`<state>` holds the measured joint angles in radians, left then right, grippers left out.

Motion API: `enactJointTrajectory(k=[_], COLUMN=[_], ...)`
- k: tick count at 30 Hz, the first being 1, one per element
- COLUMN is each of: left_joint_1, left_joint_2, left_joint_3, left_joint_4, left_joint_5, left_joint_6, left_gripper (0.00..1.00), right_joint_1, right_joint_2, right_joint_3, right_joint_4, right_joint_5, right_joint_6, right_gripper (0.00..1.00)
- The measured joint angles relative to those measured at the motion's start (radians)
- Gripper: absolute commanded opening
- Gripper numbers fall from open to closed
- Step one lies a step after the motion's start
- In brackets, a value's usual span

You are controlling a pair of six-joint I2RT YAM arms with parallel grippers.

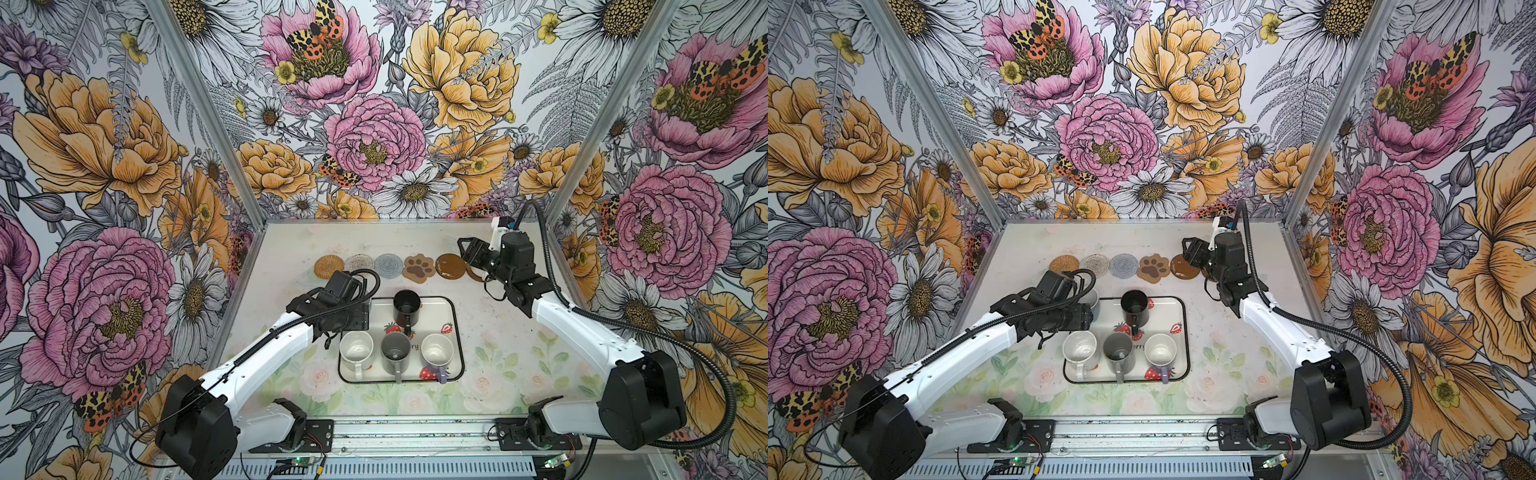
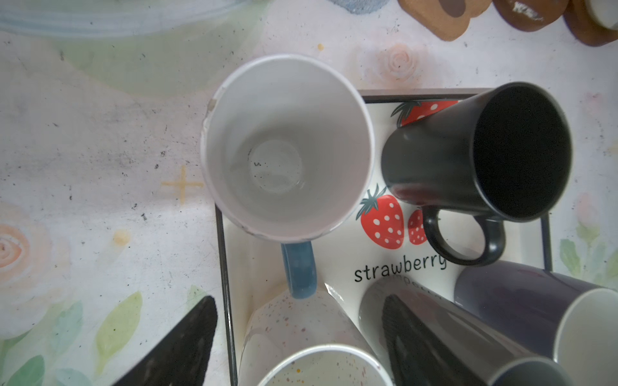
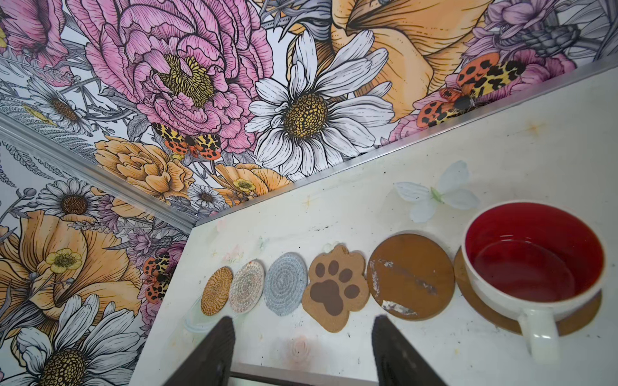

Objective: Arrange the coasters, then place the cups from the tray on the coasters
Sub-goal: 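Lower the left gripper into the blue-handled white mug on the tray and grasp it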

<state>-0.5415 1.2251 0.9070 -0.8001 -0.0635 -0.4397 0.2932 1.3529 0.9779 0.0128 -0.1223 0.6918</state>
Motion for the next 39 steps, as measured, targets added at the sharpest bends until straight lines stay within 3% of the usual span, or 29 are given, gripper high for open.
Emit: enactJointTrajectory(k=[9, 19, 39], left_joint_1=[0.001, 0.014, 0.014], left_joint_2=[0.03, 0.079, 0.181], left_joint_3=[-0.003, -0.026, -0.032], left_joint_4=[0.029, 0.09, 0.145], left_joint_5=[-0.018, -0.018, -0.022], left_joint_6=[-0.016, -0.034, -0.037], left_gripper=[0.79, 0.71, 0.46], right_joint_1=[0.0, 0.0, -0.005], right_joint_2=[0.003, 0.013, 0.037], right_joint_3=[0.0, 0.0, 0.0], right_joint_4=[0.009, 0.016, 0.023], right_joint_5=[-0.008, -0.014, -0.03], right_joint_6=[0.0, 0.0, 0.0], right_gripper=[0.67, 0.67, 0.67])
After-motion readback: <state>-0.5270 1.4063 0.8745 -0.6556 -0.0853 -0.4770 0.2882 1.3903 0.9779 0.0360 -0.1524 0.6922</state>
